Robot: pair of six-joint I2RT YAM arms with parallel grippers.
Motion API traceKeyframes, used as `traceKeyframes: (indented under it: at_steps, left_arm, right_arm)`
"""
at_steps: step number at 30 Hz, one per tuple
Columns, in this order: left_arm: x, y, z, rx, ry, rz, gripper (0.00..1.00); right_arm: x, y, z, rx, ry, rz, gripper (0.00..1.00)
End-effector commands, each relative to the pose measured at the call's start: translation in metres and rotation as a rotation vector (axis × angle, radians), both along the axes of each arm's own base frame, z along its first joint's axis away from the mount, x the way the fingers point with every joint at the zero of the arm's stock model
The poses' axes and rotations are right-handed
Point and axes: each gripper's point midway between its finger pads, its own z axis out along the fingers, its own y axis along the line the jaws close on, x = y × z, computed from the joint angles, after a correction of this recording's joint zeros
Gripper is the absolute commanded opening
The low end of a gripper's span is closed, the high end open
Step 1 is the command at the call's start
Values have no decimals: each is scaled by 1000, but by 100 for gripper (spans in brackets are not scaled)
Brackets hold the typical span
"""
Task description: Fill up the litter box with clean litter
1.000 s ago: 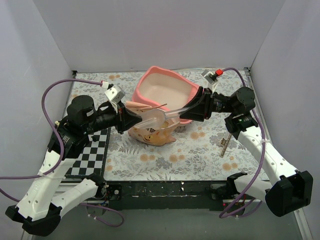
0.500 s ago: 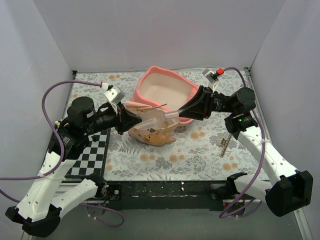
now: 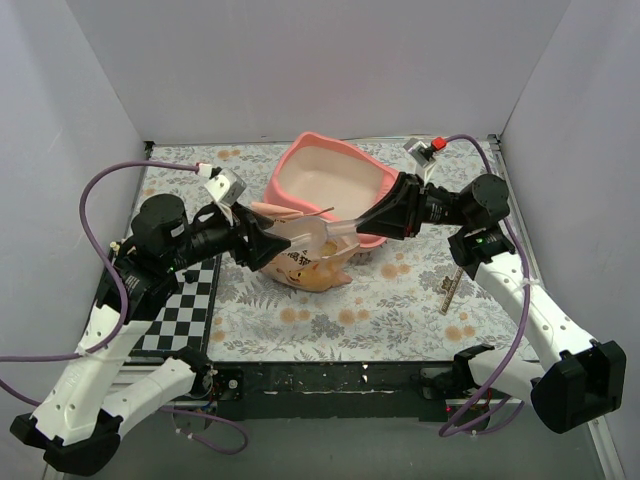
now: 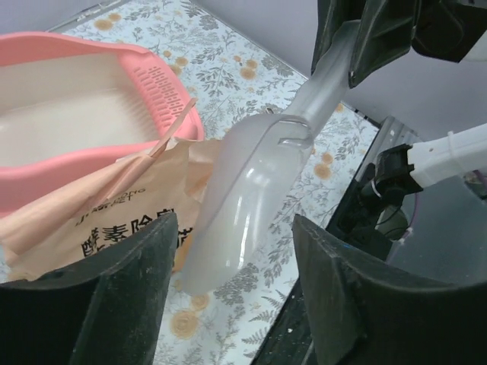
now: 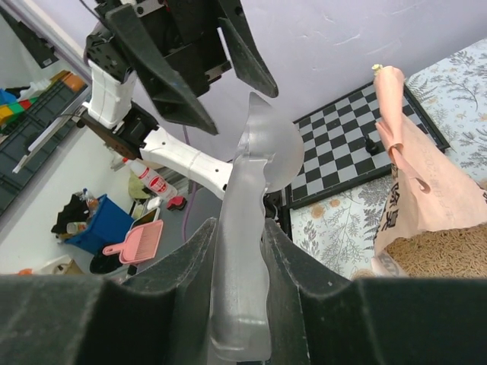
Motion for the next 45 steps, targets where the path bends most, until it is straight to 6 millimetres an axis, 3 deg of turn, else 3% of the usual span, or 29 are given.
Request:
traceKeyframes:
  at_steps: [1,5,12,19,26,40,42,45]
  left_arm:
    - [4,4,22,-33,-57,35,72]
    - [14,11,20,26,-86,80,86]
    - [48,30,5,133,-126,244,88]
    - [73,26,-11,220,-147,256,88]
    - [85,14,-28,279,-240,183,88]
    - [111,-3,-94,429,-206,79,90]
    - [114,-4,-105,451,-193,70,87]
    - [113,-7,-119,468,-153,37,73]
  right_arm:
    - [6,-1,17,11,-65,-58,1]
    - [10,-4,26,-6,-101,-126,1]
    - [20,-20,45,-73,-143,-277,1]
    - [25,-41,57,-145,-147,-440,1]
    - [17,-51,45,-219,-106,-482,1]
    - [5,-67,39,-263,-119,-557,1]
    - [5,-67,36,-267,-116,-556,1]
    - [6,-67,31,-279,-105,-555,1]
